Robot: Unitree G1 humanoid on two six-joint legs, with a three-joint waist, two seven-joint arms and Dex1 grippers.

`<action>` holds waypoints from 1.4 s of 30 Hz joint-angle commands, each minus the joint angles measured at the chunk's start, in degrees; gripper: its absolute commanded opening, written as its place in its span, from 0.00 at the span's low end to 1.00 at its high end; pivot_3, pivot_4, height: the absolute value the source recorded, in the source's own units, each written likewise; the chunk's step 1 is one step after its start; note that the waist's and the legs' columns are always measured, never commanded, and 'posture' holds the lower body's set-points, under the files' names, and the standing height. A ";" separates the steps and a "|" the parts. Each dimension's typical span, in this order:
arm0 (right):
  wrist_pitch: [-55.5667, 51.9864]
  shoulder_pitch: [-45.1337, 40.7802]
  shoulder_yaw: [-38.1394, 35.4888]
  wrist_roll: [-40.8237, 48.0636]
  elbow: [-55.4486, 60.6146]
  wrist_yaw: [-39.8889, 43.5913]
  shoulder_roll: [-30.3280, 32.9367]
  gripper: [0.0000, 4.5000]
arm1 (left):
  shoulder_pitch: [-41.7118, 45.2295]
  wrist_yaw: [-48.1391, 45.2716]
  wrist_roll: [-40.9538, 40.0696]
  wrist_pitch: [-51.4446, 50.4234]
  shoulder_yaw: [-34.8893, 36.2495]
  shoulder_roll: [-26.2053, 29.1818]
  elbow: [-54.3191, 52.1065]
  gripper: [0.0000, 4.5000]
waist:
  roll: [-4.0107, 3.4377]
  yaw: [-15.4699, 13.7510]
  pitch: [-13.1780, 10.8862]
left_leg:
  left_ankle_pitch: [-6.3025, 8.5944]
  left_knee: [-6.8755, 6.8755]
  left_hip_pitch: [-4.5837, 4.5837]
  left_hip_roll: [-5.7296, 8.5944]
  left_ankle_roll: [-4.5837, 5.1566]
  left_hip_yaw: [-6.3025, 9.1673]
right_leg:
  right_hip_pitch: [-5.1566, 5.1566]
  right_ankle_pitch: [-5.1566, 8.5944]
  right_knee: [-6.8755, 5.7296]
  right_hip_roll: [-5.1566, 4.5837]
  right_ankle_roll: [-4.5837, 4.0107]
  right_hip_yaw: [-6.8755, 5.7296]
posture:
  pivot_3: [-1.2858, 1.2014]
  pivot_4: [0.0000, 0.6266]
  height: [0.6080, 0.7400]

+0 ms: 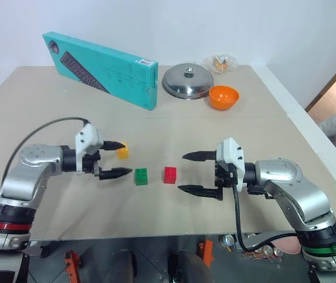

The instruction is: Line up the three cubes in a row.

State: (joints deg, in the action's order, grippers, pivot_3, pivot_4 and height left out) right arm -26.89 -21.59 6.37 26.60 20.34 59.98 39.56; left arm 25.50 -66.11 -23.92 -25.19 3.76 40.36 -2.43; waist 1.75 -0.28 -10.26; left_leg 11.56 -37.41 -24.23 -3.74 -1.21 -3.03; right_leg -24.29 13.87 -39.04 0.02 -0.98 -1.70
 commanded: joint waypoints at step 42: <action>1.66 -0.66 -1.79 -0.58 -0.26 1.79 1.95 1.00 | -12.27 53.59 10.89 -4.65 -0.90 -28.09 -13.49 1.00 | 0.07 -0.16 -0.02 | -0.02 -0.03 0.05 0.17 0.01 0.01 | 0.07 -0.09 0.01 -0.12 0.10 0.09 | 0.52 0.24 1.00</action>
State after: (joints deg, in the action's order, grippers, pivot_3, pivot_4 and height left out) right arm -25.73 -21.79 6.32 25.65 18.80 62.06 40.98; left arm 12.19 -12.79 -12.87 -29.97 2.60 12.42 -15.47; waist 1.82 -0.44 -10.28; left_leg 11.54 -37.44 -24.18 -3.57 -1.20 -3.02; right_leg -24.22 13.78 -39.03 -0.10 -0.88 -1.61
